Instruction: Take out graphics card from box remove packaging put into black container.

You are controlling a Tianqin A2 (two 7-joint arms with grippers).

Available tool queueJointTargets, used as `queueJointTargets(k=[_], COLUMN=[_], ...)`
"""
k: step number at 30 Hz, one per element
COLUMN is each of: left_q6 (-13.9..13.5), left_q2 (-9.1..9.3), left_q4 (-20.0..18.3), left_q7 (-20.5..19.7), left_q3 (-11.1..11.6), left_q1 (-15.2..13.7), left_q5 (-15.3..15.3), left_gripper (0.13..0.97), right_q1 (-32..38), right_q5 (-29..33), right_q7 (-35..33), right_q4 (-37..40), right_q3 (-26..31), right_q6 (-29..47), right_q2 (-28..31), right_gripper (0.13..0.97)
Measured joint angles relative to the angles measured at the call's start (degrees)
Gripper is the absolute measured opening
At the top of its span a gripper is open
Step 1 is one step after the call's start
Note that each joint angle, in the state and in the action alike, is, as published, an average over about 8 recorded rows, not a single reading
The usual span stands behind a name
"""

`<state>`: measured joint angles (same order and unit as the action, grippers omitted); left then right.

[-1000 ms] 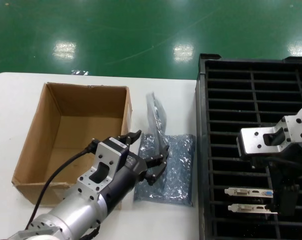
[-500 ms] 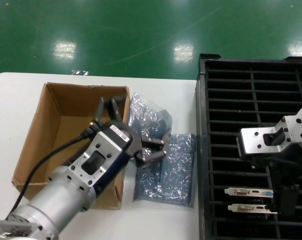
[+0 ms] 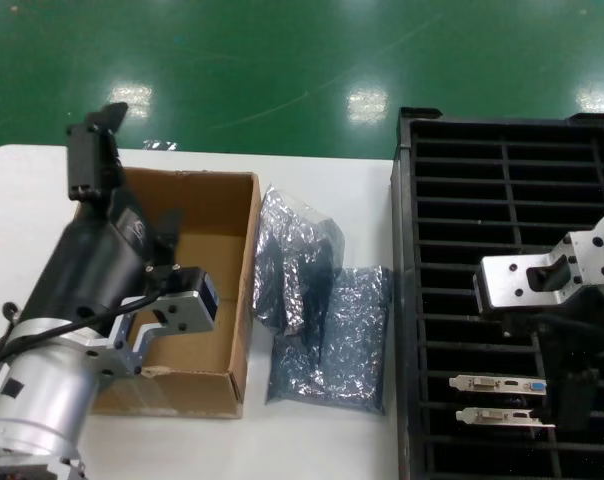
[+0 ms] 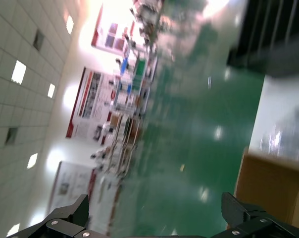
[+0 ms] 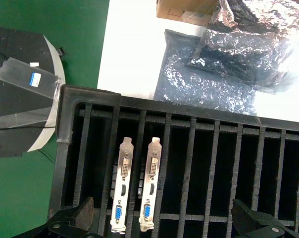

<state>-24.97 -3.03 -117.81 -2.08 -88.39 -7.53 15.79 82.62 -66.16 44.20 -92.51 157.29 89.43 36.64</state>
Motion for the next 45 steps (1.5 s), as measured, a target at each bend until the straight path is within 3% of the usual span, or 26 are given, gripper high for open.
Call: queueJointTargets(k=[3, 9, 45], left_q6=[0.6, 2.0, 13.8], left_q2=[0.34, -0.7, -7.64], left_q4=[0.4, 1.9, 14.4], left_q7=[1.1, 0.8, 1.5], left_q3=[0.5, 0.1, -1.7], left_q1=[0.2, 0.6, 4.2], left_q5=[0.1, 5.7, 47.8], left_gripper=[0.93, 0.957, 0.966], right_q1=[-1.2, -6.1, -45.5], right_q5=[-0.5, -2.7, -20.4], right_q7=[-0.6, -3.2, -24.3], right_q4=[0.0, 0.1, 0.5], right_q3=[-1.0, -4.8, -36.2], right_q6=[-1.3, -6.5, -49.2], right_q2=[-0.3, -1.4, -10.7], right_gripper=[0.966, 0.966, 0.966])
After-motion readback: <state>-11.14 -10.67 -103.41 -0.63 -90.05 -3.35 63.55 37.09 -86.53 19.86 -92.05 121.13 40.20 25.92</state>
